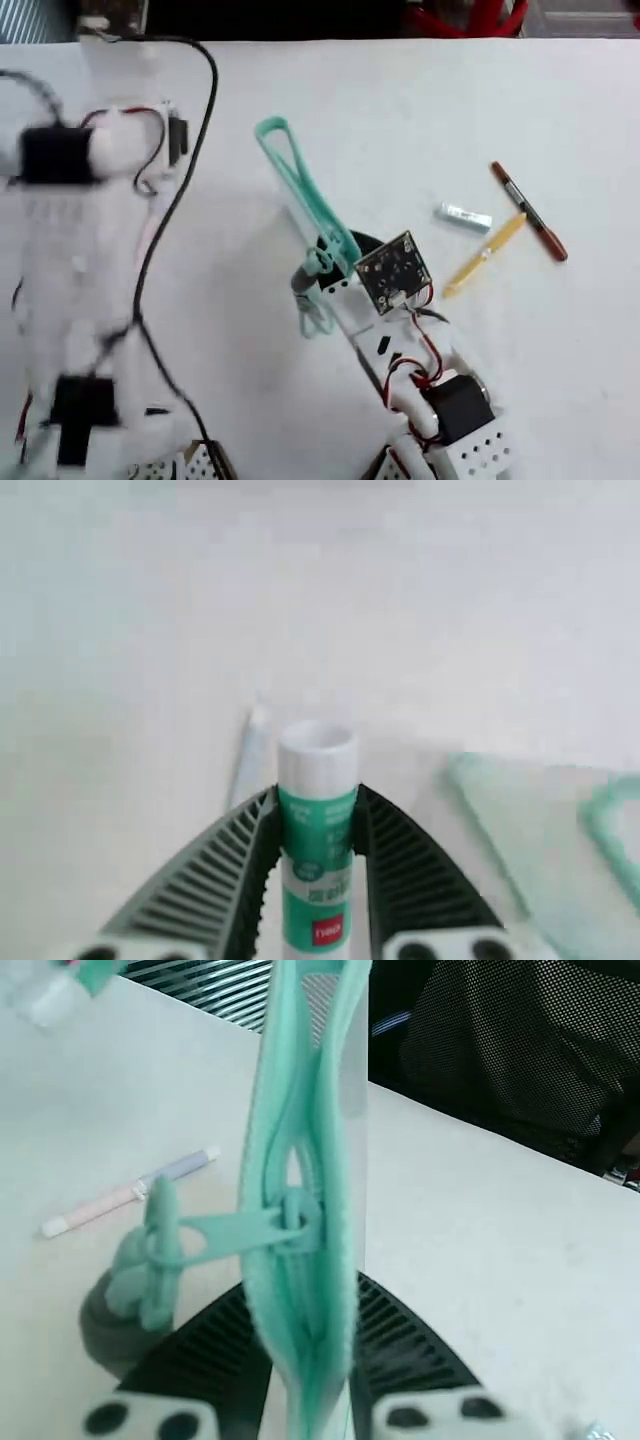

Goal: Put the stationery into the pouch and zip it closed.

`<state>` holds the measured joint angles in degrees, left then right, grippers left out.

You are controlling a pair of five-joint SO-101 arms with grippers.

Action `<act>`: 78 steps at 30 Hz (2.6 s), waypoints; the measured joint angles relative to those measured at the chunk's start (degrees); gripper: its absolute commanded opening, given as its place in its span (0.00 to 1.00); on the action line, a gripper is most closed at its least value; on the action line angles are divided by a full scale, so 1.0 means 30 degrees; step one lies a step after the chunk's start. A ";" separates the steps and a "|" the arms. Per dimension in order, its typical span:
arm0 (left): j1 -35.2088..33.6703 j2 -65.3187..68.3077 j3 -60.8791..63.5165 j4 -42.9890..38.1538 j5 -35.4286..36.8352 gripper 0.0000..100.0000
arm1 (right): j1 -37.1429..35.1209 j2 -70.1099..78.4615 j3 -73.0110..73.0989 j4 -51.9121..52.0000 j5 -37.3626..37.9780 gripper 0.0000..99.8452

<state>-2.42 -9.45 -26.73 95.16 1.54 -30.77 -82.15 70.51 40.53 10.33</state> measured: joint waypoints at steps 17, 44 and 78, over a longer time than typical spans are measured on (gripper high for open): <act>0.8000 -1.0374 0.9084 -1.1663 0.2403 0.03 | 0.0000 0.0000 0.0029 -0.0059 0.0000 0.02; 0.7326 -1.0930 1.7172 -1.9868 0.1788 0.03 | 0.0000 0.0000 0.0029 -0.0117 0.0000 0.02; 0.4542 -1.3568 1.7788 -1.6000 0.1670 0.30 | 0.1612 0.0176 0.1260 -0.1846 -0.0938 0.02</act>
<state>11.21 -50.15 26.64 47.16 6.55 -25.93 -81.63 74.29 34.99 7.52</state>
